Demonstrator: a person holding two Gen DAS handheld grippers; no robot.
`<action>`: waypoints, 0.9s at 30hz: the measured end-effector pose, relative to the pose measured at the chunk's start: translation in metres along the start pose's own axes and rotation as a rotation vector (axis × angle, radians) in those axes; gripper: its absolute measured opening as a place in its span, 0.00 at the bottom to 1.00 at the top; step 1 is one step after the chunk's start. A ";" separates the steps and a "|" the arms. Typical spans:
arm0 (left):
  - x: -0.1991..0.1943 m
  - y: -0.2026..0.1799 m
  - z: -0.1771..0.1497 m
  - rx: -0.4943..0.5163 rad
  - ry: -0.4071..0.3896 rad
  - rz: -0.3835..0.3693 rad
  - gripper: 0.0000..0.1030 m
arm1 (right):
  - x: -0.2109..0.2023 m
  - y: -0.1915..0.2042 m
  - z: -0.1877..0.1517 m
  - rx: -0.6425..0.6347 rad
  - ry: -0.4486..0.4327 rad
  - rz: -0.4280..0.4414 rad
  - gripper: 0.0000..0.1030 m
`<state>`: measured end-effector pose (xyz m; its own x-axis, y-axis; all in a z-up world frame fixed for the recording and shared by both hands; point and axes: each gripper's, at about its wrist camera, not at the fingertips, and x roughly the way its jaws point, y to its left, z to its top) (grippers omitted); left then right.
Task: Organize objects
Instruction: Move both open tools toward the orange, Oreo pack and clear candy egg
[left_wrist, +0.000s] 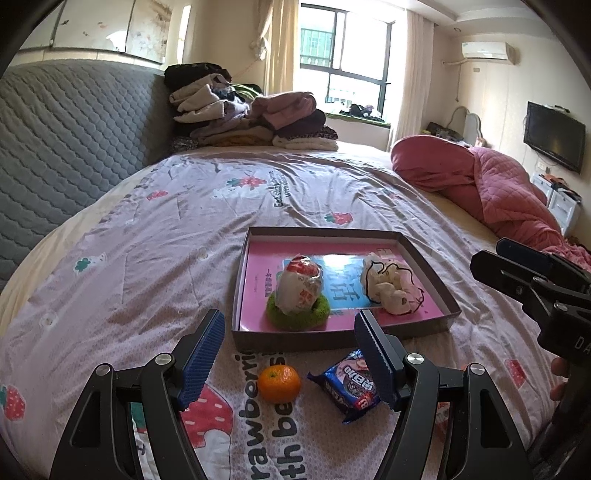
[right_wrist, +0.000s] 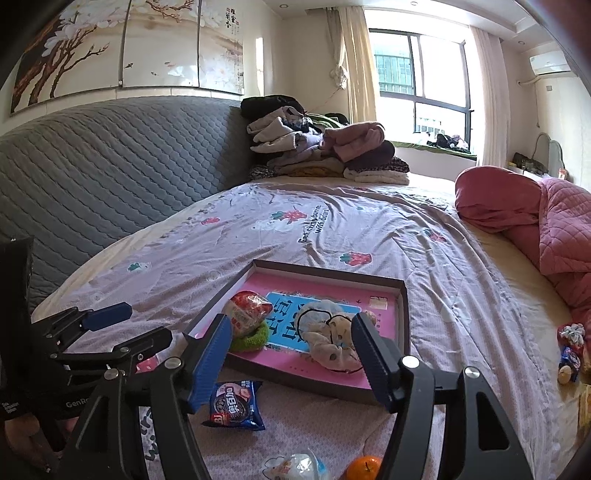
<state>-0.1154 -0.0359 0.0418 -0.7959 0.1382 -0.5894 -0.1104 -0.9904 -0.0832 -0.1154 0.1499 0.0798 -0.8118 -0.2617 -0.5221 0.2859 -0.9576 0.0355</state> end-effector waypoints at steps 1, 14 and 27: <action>0.000 0.000 -0.001 0.002 0.001 0.001 0.72 | -0.001 0.000 -0.001 0.001 0.001 -0.001 0.65; 0.004 0.001 -0.011 0.002 0.029 0.009 0.72 | -0.002 0.001 -0.010 0.008 0.015 -0.010 0.65; 0.010 -0.003 -0.021 0.021 0.056 0.015 0.72 | -0.002 -0.003 -0.017 0.013 0.030 -0.027 0.65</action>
<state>-0.1109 -0.0313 0.0192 -0.7631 0.1227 -0.6345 -0.1119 -0.9921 -0.0573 -0.1059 0.1552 0.0668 -0.8034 -0.2323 -0.5483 0.2574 -0.9658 0.0320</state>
